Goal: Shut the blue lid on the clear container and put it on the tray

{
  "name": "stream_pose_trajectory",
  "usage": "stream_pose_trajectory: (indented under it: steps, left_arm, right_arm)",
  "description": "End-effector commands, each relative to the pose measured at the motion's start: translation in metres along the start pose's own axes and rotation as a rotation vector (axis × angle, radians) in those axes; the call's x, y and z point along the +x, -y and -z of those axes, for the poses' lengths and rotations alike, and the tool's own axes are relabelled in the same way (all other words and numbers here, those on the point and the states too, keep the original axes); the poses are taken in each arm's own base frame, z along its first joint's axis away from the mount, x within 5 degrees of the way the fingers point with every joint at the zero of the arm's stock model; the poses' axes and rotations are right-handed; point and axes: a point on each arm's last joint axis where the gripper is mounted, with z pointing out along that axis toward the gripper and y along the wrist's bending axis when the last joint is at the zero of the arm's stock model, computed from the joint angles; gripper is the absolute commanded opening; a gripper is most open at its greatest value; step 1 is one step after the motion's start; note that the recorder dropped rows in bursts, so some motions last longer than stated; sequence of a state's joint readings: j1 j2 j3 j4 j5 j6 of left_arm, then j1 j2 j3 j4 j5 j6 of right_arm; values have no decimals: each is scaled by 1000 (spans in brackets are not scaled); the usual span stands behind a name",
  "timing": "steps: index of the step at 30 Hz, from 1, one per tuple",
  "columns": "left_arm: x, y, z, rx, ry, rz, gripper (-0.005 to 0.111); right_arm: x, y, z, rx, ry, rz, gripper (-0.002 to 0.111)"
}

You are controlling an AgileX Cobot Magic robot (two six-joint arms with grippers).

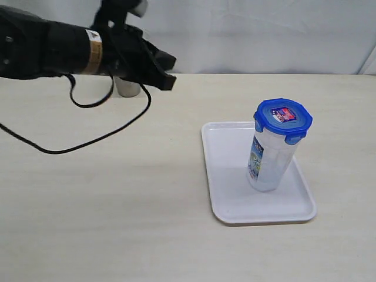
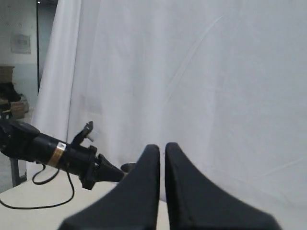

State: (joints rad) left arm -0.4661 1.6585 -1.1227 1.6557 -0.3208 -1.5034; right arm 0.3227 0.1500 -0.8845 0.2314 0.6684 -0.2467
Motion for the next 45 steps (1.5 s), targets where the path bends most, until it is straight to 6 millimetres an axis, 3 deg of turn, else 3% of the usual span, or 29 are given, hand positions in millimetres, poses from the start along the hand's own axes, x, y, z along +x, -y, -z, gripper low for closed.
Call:
stream_pose_trajectory:
  steps: [1,6,10,15,20,25,32,38,45]
  left_arm:
    - [-21,8,62,-98,112,48,0]
    - [-30,27,136,-160,263,56,0]
    - [-24,47,193,-171,389,48,0]
    - [6,68,251,-220,523,23,0]
    - [44,86,287,-226,634,4,0]
    - [82,92,298,-244,699,51,0]
    - [119,100,294,-216,715,38,0]
    - [127,110,287,-98,691,-7,0]
    - [128,125,286,57,679,-63,0]
  right_arm:
    - [12,-3,23,31,95,28,4]
    - [22,-4,26,28,81,26,4]
    - [30,-4,20,18,53,8,4]
    - [39,-6,10,-15,70,-62,4]
    - [59,-5,-4,-6,56,-97,4]
    - [95,-7,-22,-37,-16,-188,4]
    - [152,-3,-42,19,-37,-292,4]
    - [183,1,-47,77,-64,-310,4]
    - [194,1,-48,79,-97,-313,4]
